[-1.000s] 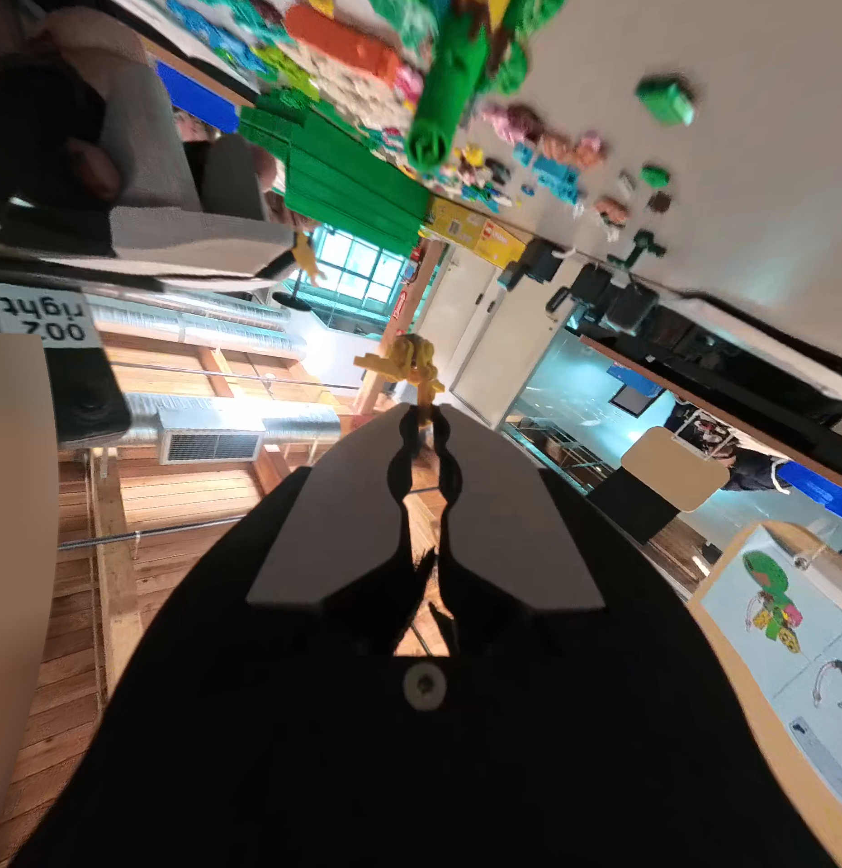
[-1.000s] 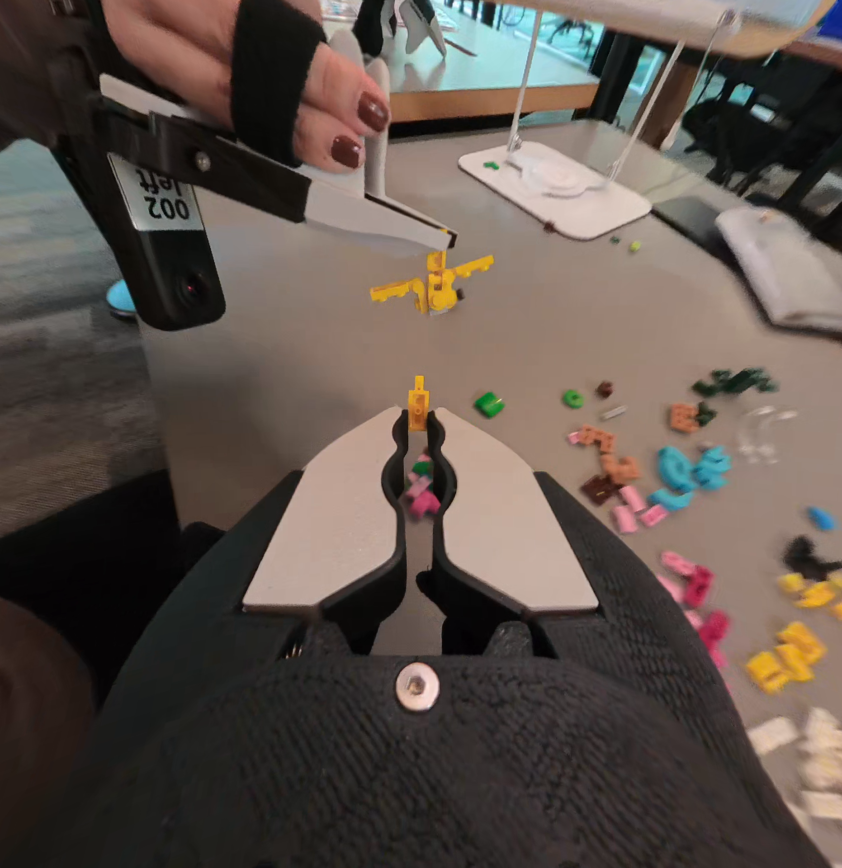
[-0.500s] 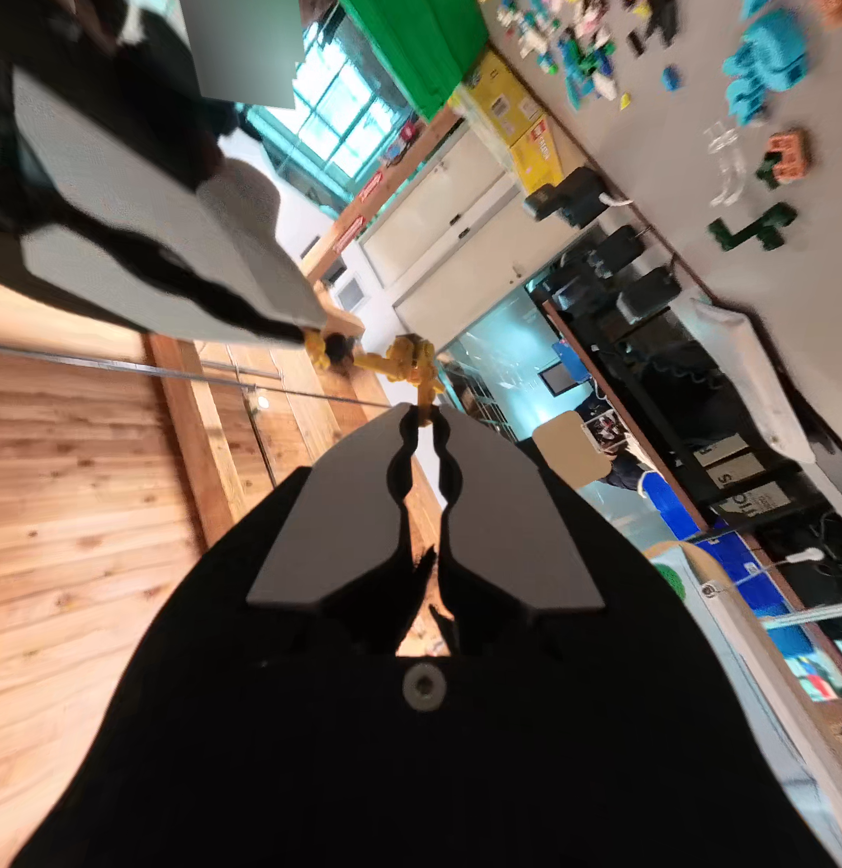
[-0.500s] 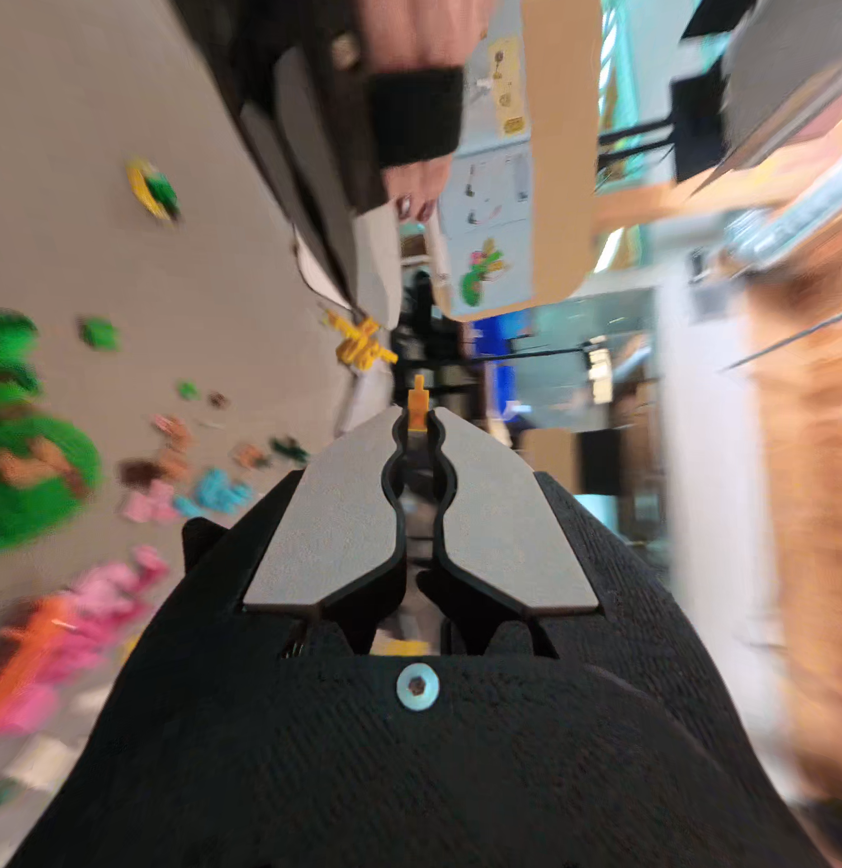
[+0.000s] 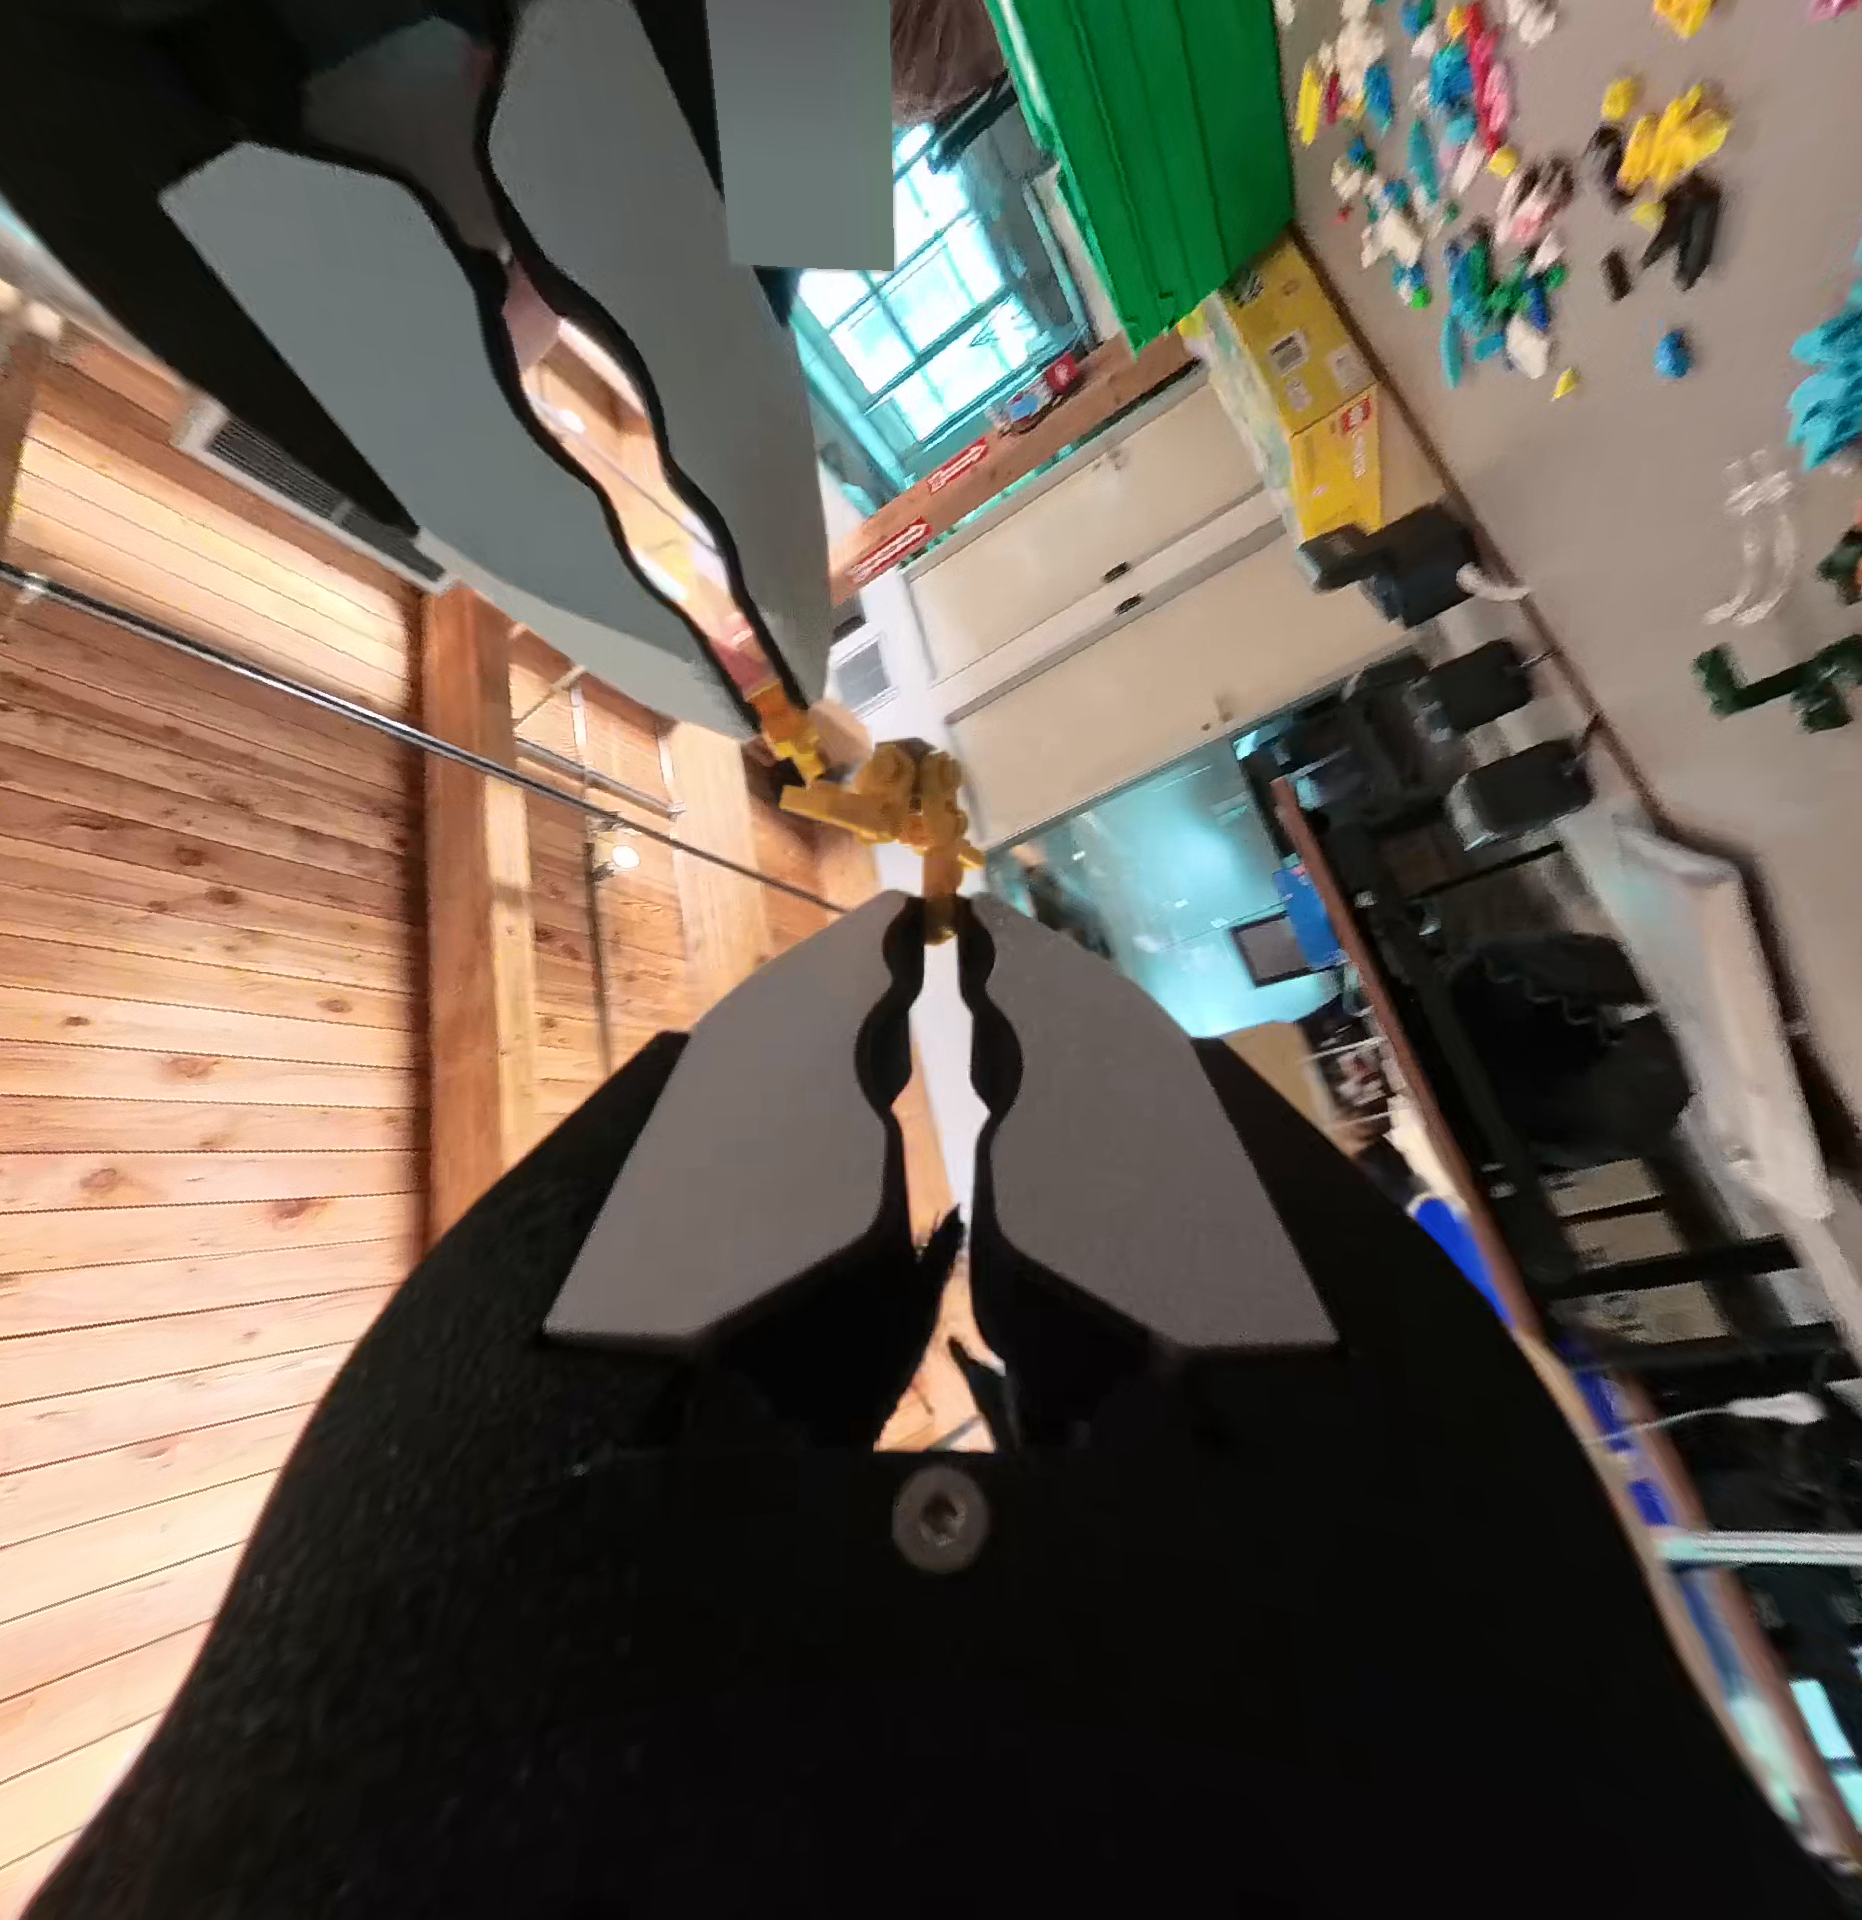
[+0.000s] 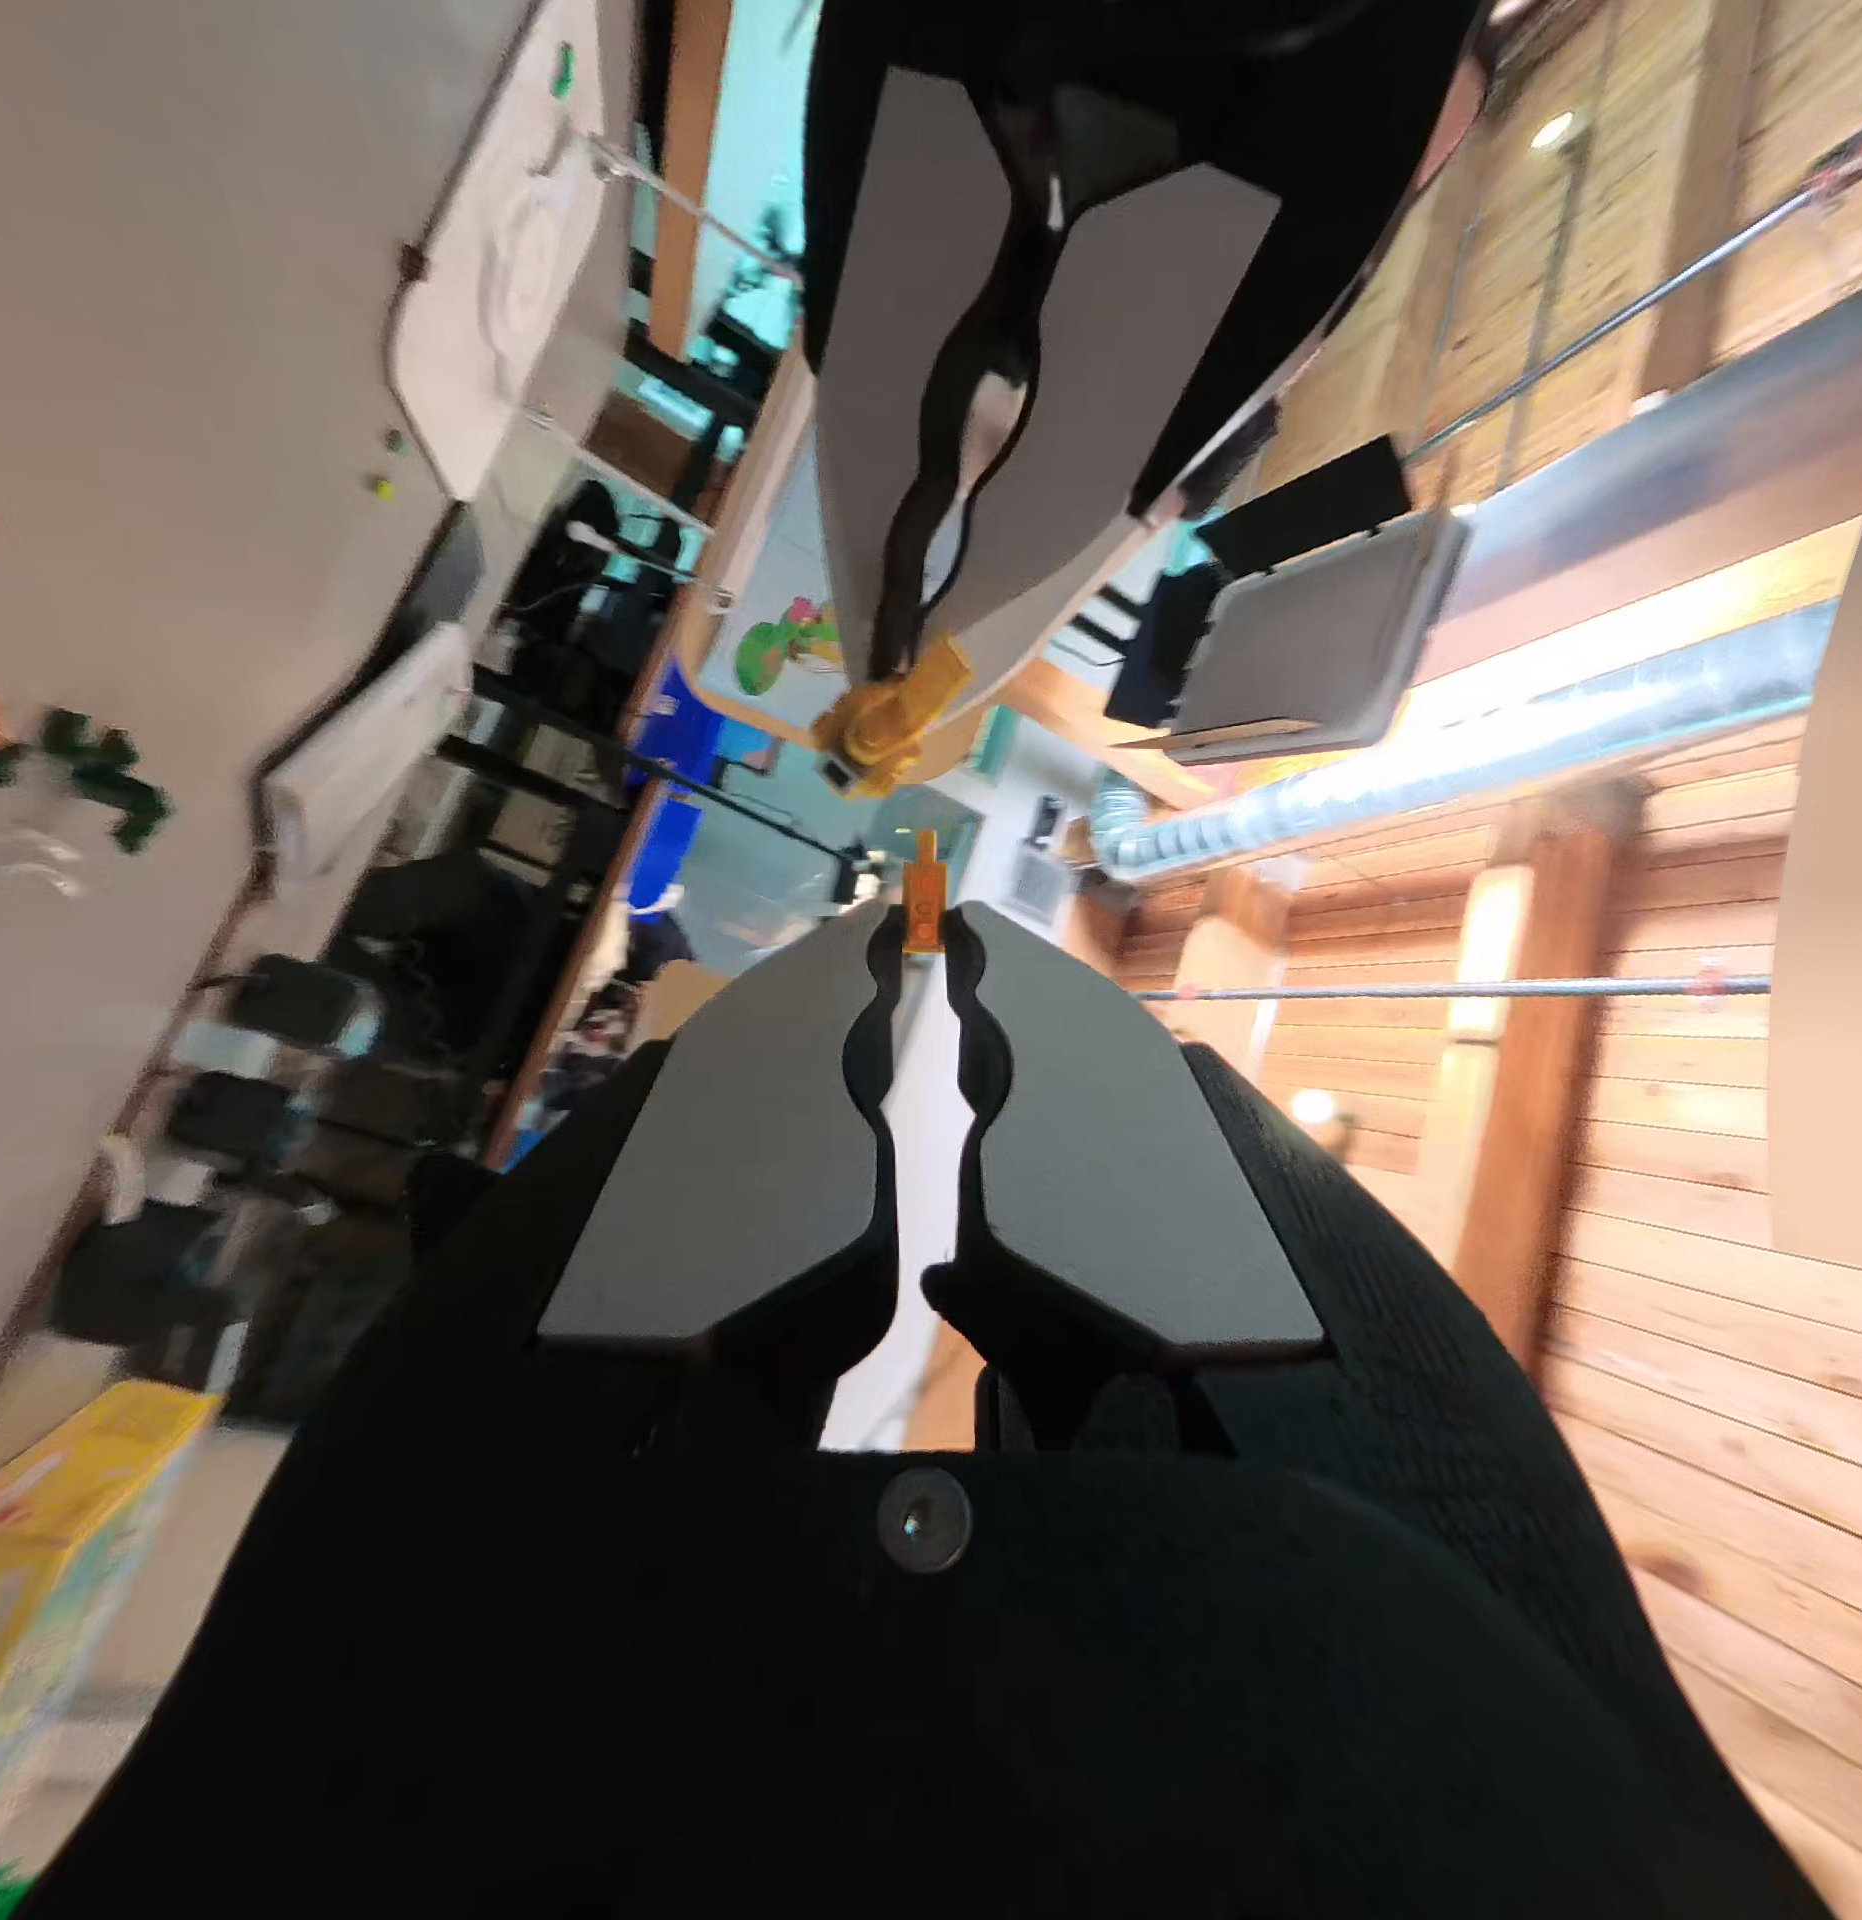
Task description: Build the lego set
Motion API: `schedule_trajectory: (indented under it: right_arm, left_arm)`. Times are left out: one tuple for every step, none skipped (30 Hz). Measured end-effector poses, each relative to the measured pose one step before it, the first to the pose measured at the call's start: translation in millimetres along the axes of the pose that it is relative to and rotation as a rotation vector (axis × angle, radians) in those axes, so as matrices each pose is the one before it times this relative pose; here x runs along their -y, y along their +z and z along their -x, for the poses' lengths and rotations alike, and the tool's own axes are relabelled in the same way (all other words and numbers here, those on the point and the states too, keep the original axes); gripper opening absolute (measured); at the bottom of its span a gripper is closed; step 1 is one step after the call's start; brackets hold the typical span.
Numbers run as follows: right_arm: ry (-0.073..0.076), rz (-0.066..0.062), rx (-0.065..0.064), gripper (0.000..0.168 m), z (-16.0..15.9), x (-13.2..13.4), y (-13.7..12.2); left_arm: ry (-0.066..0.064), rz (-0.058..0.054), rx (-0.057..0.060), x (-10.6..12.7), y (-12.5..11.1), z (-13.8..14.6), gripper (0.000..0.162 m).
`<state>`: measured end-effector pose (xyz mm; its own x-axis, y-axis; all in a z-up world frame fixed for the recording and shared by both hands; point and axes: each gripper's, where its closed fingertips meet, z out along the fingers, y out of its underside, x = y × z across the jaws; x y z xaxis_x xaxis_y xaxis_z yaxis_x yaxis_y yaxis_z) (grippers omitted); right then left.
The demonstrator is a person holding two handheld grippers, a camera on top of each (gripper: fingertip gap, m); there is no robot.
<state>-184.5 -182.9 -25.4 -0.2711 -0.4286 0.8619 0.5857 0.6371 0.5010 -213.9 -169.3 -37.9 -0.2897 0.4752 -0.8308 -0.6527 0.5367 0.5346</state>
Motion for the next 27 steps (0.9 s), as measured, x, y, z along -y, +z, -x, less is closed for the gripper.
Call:
schedule_trajectory:
  right_arm:
    - [0.0583,0.004,0.0655,0.005,5.46,0.21,0.26]
    - [0.1132,0.0093,0.0927,0.006,7.58,-0.93,0.48]
    - [0.1597,0.0015,0.0975,0.005,6.43,-0.31,0.09]
    - [0.1729,-0.0049,0.1002,0.005,5.5,0.34,-0.75]
    - [0.1624,-0.0018,0.0786,0.006,2.48,0.13,-1.47]
    - [0.1414,0.0138,0.0712,0.005,2.28,-1.27,-1.45]
    - [0.1216,0.0211,0.0669,0.006,3.13,-1.76,-1.32]
    - [0.1114,0.0223,0.0569,0.006,3.01,-1.99,-0.81]
    - [0.0959,0.011,0.0473,0.006,2.55,-0.72,-0.59]
    - [0.0812,0.0059,0.0465,0.006,2.68,-0.18,-0.58]
    - [0.0717,0.0051,0.0451,0.006,2.71,0.12,-0.51]
    - [0.0655,0.0021,0.0414,0.005,2.23,0.56,-0.78]
    - [0.0577,-0.0082,0.0371,0.006,1.93,1.77,-0.83]
    - [0.0469,-0.0111,0.0327,0.006,1.92,1.95,-0.77]
    - [0.0334,-0.0091,0.0288,0.006,2.13,1.43,-0.59]
    - [0.027,-0.0068,0.0182,0.006,1.33,0.8,-0.37]
    - [0.0204,-0.0069,0.0156,0.005,1.47,0.71,-0.24]
    - [0.0117,-0.0083,0.0163,0.005,1.95,0.66,-0.11]
    - [0.0083,-0.0044,0.0037,0.005,0.2,0.21,-0.05]
    - [0.0041,0.001,0.0014,0.006,-0.07,-0.49,-0.11]
    - [0.0081,0.0023,0.0061,0.006,0.37,-0.37,-0.03]
    - [0.0166,0.002,0.0081,0.006,0.51,-0.16,-0.22]
    - [0.0163,0.0056,0.0102,0.006,0.79,-0.17,-0.18]
    - [0.0103,0.0146,0.0055,0.006,0.2,-0.99,-0.17]
    - [0.0006,0.0215,-0.0054,0.006,-1.08,-1.69,-0.15]
    - [-0.009,0.0231,-0.0137,0.006,-1.96,-1.54,-0.23]
    - [-0.0117,0.0309,-0.0142,0.006,-2.08,-2.11,-0.24]
  left_arm:
    - [0.0438,0.0219,0.021,-2.33,0.93,0.22,0.006]
    - [0.0401,0.0171,0.0154,-1.37,1.36,-1.41,0.006]
    - [0.0323,0.0024,0.0056,0.9,1.47,-3.21,0.006]
    - [0.021,-0.0022,-0.0008,1.81,1.66,-4.0,0.006]
    - [0.0168,-0.0022,0.0077,2.02,1.54,-2.51,0.006]
    - [0.0177,0.0002,0.0111,1.72,1.46,-1.27,0.006]
    - [0.0167,0.0041,0.0072,1.22,1.14,-0.61,0.006]
    - [0.0158,0.0024,0.0068,1.33,0.72,0.29,0.006]
    - [0.0103,-0.0002,0.004,1.63,0.4,0.83,0.006]
    - [0.0024,-0.0035,0.0049,1.99,-0.17,1.47,0.006]
    - [0.0009,-0.0073,0.0095,2.46,-0.39,2.41,0.006]
    - [0.0009,-0.0063,0.006,2.11,-0.49,1.91,0.005]
    - [-0.0024,-0.0027,0.0031,1.09,-0.29,1.62,0.006]
    - [-0.0025,-0.0019,0.0031,0.65,-0.31,1.55,0.006]
    - [-0.0013,-0.0001,0.005,0.02,-0.46,1.47,0.006]
    - [-0.0002,0.0002,0.006,-0.17,-0.56,1.55,0.006]
    - [0.0013,-0.0003,0.0062,-0.12,-0.64,1.42,0.006]
    - [0.0017,0.0009,0.0053,-0.37,-0.5,1.3,0.006]
    - [0.0016,-0.0006,0.0058,0.13,-0.46,1.26,0.006]
    - [0.0026,-0.0045,0.0033,0.88,-0.55,0.81,0.006]
    - [0.0048,-0.0031,-0.0005,0.92,-0.26,0.11,0.006]
    - [0.0097,0.0,0.0015,0.78,-0.05,0.22,0.006]
    - [0.0135,-0.0003,0.0094,1.22,-0.03,1.17,0.005]
    - [0.0107,-0.0033,0.0014,1.8,0.11,0.35,0.005]
    - [0.0047,-0.006,-0.0052,2.44,0.35,-0.3,0.005]
    - [0.0039,-0.0078,-0.0031,2.89,0.31,-0.08,0.005]
    - [0.0073,-0.0075,-0.0069,2.81,0.46,-0.59,0.005]
